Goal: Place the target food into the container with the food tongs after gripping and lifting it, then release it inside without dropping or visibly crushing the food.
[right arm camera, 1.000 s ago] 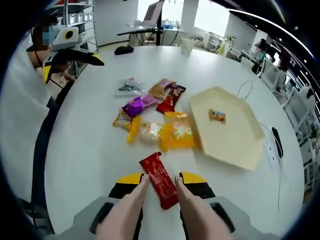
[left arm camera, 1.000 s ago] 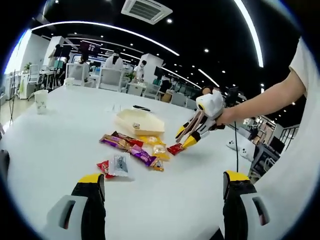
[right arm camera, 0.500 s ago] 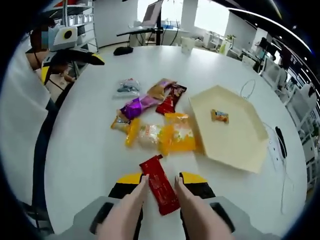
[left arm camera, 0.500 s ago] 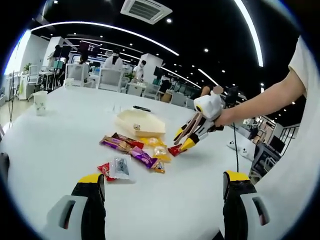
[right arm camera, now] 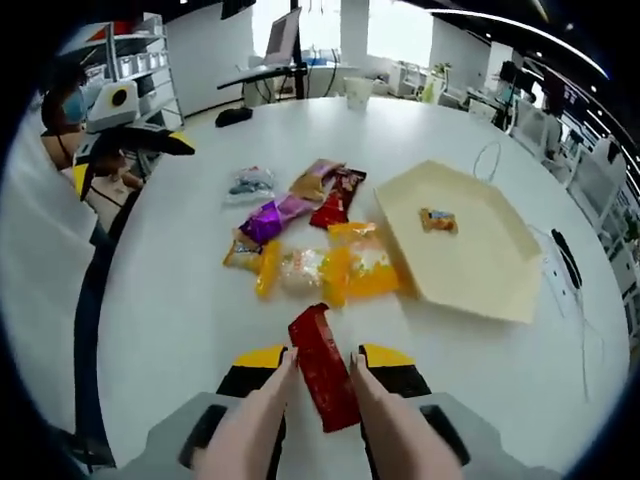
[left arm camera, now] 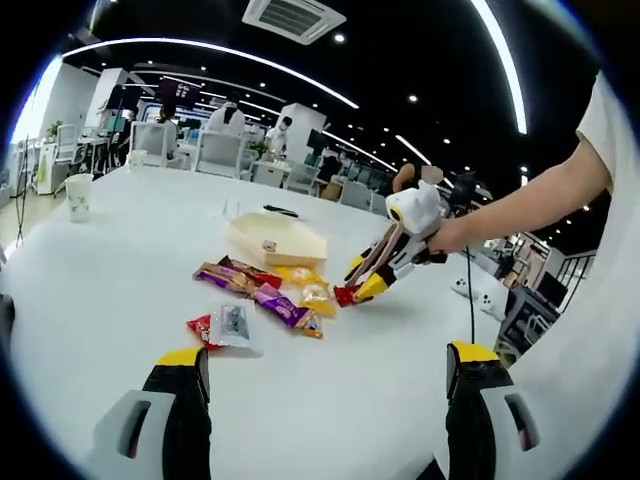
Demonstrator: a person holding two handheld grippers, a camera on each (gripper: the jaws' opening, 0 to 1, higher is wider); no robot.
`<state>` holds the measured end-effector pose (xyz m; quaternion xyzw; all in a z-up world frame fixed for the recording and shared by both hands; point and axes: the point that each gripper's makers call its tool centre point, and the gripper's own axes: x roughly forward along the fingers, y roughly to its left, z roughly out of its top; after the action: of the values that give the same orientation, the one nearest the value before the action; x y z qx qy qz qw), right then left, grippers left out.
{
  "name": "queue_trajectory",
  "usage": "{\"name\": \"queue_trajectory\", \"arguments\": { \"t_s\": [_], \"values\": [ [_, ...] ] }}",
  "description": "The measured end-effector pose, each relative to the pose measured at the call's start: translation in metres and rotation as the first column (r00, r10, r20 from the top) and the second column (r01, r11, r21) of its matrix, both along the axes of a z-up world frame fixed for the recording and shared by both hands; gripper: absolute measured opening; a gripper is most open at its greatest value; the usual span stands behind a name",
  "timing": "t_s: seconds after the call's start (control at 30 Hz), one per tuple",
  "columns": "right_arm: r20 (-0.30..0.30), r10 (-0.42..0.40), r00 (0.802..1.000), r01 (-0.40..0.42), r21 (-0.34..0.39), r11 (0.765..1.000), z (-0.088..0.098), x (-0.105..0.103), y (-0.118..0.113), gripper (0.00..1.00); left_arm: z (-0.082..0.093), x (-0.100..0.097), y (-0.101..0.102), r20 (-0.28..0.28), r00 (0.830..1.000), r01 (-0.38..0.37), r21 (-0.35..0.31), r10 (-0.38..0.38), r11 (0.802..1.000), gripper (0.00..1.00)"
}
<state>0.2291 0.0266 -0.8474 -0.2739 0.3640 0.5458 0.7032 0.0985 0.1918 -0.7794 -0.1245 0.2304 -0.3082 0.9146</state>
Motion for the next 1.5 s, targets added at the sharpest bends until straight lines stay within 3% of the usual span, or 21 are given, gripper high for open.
{"name": "queue_trajectory", "arguments": {
  "t_s": [0.13,0.23,0.33,0.67,0.87,1.0,1.17,1.27,1.37,1.5],
  "values": [
    [-0.003,-0.021,1.0,0.021,0.002,1.0,-0.004,-0.006,-0.004,0.27,-0.007,-0.001,-0.003,-0.028,1.0,-0.004,-0.024,0.003,1.0,0.99],
    [0.008,-0.059,0.998,0.059,0.042,0.997,-0.002,-0.005,-0.006,0.27,-0.003,0.001,-0.006,-0.014,1.0,0.018,-0.005,-0.018,1.0,0.99],
    [0.037,-0.047,0.998,0.046,0.029,0.999,-0.003,-0.006,-0.005,0.27,0.004,0.006,-0.004,0.003,1.0,0.002,-0.022,-0.002,1.0,0.99],
    [0.037,-0.178,0.983,0.177,0.034,0.984,-0.004,-0.002,-0.005,0.25,0.004,0.006,-0.008,0.005,0.999,0.032,-0.019,-0.032,0.999,0.99],
    [0.048,-0.207,0.977,0.205,0.033,0.978,-0.004,-0.002,-0.006,0.25,0.008,0.005,-0.001,0.004,1.0,0.011,-0.032,-0.01,0.999,0.99],
    [0.027,-0.296,0.955,0.295,0.046,0.954,-0.004,0.003,-0.007,0.23,0.009,0.003,0.002,0.009,1.0,0.017,-0.013,-0.017,1.0,0.99],
    [0.043,-0.319,0.947,0.319,0.025,0.948,-0.004,0.004,-0.005,0.21,0.01,0.006,0.006,0.013,1.0,0.007,-0.021,-0.007,1.0,0.99],
    [-0.008,-0.414,0.91,0.413,0.07,0.908,-0.003,0.007,-0.009,0.21,0.006,0.006,0.004,0.001,1.0,0.008,-0.034,-0.008,0.999,0.99],
    [-0.029,-0.436,0.9,0.436,0.065,0.897,-0.003,0.01,-0.01,0.21,0.006,0.005,-0.002,0.004,1.0,0.028,-0.025,-0.028,0.999,0.99],
    [-0.015,-0.435,0.9,0.435,0.043,0.899,0.0,0.006,-0.007,0.21,0.015,0.008,-0.002,0.032,0.999,0.028,-0.032,-0.027,0.999,0.99]
  ]
}}
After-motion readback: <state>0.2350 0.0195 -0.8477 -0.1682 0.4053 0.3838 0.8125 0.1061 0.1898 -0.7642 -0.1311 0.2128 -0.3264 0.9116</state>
